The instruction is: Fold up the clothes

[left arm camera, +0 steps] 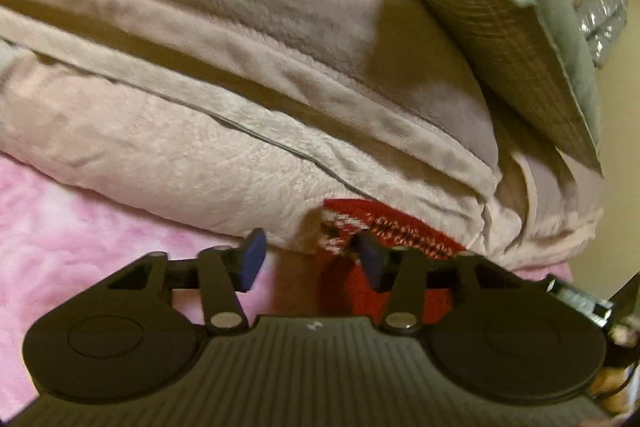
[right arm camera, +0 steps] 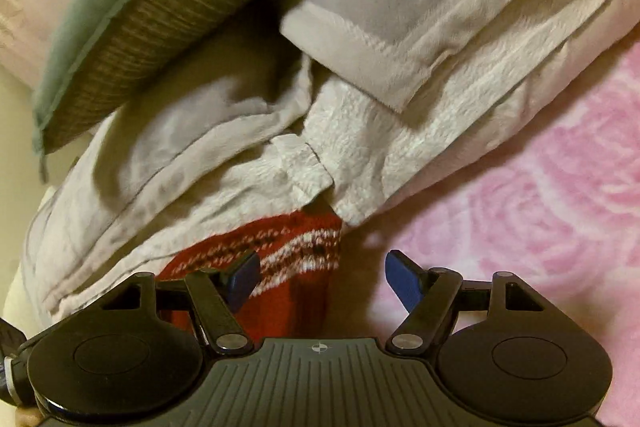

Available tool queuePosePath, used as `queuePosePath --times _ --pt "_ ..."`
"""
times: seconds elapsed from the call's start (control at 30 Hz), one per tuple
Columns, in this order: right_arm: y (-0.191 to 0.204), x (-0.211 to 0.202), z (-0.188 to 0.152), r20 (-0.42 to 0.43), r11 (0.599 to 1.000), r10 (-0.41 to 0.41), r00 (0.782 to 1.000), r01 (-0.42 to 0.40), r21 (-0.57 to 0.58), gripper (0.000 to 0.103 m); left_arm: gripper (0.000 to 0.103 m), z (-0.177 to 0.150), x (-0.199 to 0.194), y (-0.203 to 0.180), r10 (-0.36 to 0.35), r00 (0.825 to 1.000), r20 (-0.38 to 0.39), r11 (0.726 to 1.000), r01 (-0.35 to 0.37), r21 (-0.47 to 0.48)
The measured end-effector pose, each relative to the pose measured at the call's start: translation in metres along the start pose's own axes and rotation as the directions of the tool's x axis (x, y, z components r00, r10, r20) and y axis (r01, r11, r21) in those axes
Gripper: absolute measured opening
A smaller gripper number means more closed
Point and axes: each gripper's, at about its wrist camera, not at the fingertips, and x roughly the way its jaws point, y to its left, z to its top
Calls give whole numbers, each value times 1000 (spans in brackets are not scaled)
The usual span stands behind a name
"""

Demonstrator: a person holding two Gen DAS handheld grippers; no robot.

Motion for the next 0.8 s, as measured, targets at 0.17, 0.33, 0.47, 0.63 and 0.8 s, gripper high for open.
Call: queuePosePath --times 0.17,0.33,0.47,0.63,0.8 --pt "1 -18 -9 67 998 64 996 -62 -22 5 3 -2 -9 7 -140 990 21 989 141 -42" --pt "4 -104 -46 163 974 200 966 -178 -140 5 3 -41 -61 13 -217 976 21 975 217 -40" --pt "11 -154 -113 34 955 165 986 -152 -255 5 3 -91 -123 18 -242 970 2 970 242 -19" --pt "-5 -175 -200 -220 930 -161 962 73 -360 59 5 -167 -155 28 -9 974 -227 999 18 39" --pt "2 -193 -195 -85 928 -158 984 118 -353 61 6 -176 -146 11 44 974 -222 992 -16 128"
